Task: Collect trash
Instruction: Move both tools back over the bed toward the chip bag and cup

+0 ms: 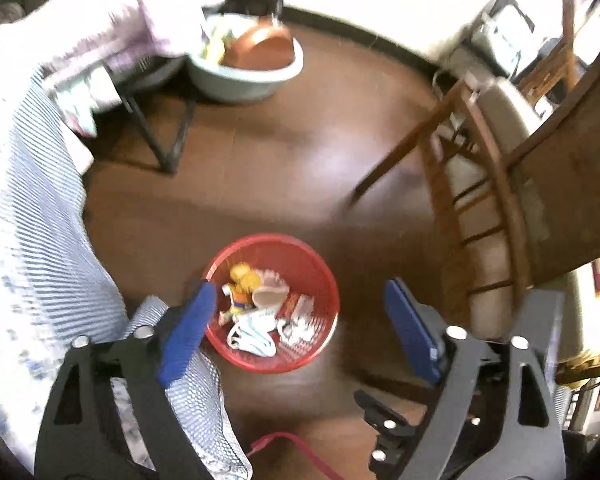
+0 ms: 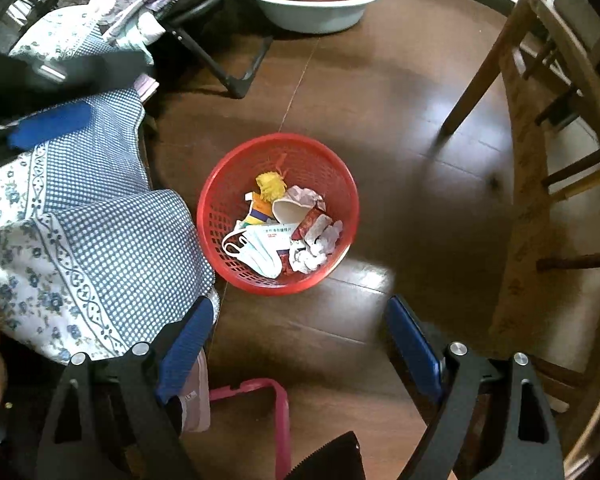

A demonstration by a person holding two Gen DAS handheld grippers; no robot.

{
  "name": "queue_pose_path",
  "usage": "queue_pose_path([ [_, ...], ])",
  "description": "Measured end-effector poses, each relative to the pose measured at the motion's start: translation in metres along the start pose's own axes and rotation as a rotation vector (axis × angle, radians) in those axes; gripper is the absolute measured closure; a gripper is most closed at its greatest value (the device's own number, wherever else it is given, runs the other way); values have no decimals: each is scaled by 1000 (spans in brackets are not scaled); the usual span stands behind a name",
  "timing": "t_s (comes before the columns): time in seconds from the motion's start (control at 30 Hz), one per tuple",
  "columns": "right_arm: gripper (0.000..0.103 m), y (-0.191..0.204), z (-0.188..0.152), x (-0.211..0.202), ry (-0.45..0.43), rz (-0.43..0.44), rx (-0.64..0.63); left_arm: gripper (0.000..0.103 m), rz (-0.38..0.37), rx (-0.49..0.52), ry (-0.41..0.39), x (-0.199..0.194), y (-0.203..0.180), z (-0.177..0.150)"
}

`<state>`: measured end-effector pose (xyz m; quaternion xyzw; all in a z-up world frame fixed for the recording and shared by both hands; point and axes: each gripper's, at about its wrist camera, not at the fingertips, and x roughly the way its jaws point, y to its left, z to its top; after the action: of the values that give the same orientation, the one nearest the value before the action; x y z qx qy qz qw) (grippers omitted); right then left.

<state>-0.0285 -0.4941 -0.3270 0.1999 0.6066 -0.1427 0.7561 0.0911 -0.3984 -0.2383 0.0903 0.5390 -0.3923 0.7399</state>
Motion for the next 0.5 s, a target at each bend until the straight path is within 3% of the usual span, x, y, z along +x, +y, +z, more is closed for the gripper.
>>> queue_pose_path([
  [0.27, 12, 35, 3, -60, -133, -70, -73, 7, 22, -85, -221, -127, 35, -3],
  [0.37, 11, 64, 7, -91, -219, -25, -116, 7, 94, -116, -302, -175, 64, -4],
  [0.5, 10, 111, 12, -128, -335, 66, -168, 7, 249, -192, -421, -245, 119, -14],
])
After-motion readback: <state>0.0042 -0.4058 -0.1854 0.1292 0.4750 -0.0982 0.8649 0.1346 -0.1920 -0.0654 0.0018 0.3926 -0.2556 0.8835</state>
